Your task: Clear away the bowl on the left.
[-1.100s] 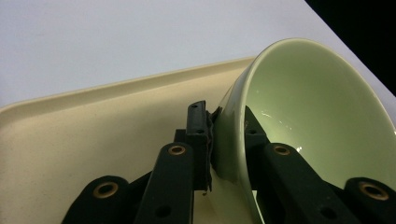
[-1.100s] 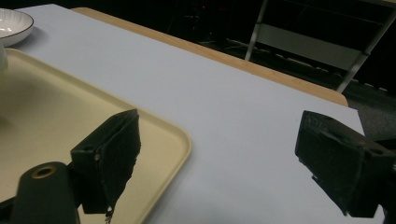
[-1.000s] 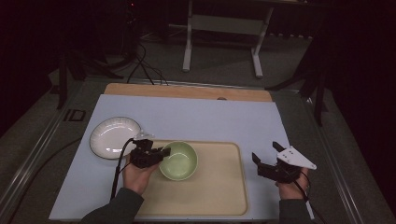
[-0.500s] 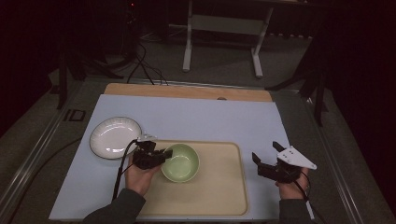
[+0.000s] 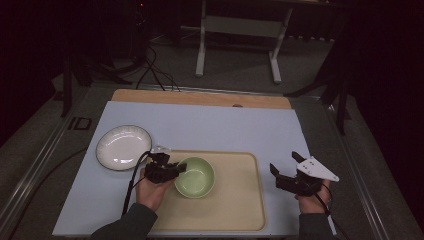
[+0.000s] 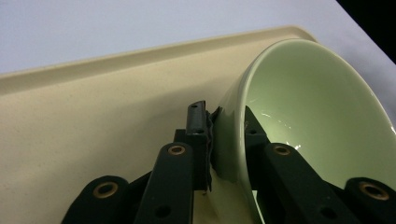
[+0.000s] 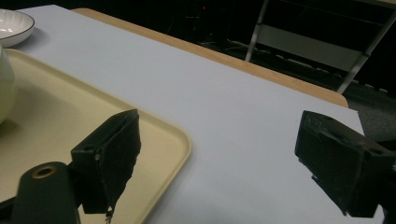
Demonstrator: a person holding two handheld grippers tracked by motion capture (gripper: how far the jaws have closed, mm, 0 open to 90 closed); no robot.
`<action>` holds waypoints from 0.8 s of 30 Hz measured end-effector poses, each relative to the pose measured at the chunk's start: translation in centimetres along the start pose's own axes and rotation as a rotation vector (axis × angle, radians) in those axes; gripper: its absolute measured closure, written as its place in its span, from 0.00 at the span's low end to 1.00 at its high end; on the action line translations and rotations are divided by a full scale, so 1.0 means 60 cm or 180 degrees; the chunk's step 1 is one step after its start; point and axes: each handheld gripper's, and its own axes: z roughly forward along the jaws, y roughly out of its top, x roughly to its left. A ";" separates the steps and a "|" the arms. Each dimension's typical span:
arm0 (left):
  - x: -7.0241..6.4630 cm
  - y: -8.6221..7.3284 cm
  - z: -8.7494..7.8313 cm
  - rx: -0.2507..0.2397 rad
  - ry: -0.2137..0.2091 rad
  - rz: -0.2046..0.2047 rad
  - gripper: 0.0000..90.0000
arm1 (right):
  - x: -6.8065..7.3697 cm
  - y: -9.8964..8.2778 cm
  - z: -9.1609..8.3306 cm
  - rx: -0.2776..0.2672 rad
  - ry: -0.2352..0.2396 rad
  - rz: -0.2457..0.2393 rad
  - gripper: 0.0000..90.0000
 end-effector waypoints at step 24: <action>0.015 -0.013 0.011 0.0060 0.0115 -0.0114 0.82 | 0.000 0.000 0.000 0.0006 -0.0001 -0.0010 0.15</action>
